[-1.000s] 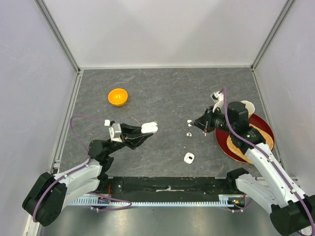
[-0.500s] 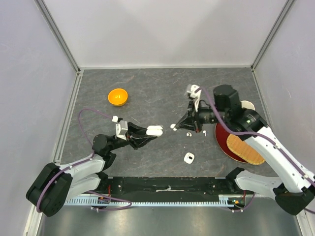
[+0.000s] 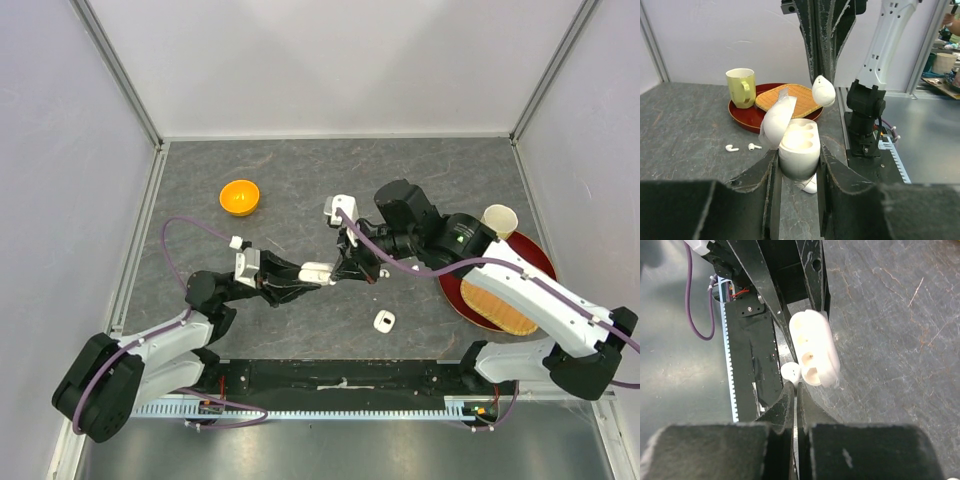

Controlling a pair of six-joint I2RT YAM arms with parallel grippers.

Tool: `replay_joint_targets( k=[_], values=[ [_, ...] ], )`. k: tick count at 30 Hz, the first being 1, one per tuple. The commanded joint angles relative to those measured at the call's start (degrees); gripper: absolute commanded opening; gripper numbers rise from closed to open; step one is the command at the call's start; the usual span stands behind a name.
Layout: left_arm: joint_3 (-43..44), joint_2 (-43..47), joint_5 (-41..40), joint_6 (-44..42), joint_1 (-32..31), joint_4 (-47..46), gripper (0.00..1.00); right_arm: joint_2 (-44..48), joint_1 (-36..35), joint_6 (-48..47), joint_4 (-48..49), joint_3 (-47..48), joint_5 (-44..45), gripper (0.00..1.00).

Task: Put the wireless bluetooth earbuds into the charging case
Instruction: Place the earbud in the charging case.

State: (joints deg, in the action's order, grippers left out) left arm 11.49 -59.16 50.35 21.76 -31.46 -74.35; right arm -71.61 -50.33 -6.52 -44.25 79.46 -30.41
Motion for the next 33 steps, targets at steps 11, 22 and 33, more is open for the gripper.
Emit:
replay_joint_targets(
  k=[11, 22, 33],
  values=[
    [1.8, 1.7, 4.2, 1.4, 0.3, -4.8, 0.02, -4.2, -5.0, -3.9, -1.4, 5.0, 8.9, 0.00],
    [2.2, 1.5, 5.3, 2.0, 0.3, -4.8, 0.02, -4.1, -4.9, -5.8, -2.0, 5.2, 10.2, 0.00],
    [2.4, 0.9, 5.4, 2.1, 0.3, -4.6, 0.02, -3.3, -4.9, -6.1, -1.2, 5.3, 12.3, 0.00]
  ],
)
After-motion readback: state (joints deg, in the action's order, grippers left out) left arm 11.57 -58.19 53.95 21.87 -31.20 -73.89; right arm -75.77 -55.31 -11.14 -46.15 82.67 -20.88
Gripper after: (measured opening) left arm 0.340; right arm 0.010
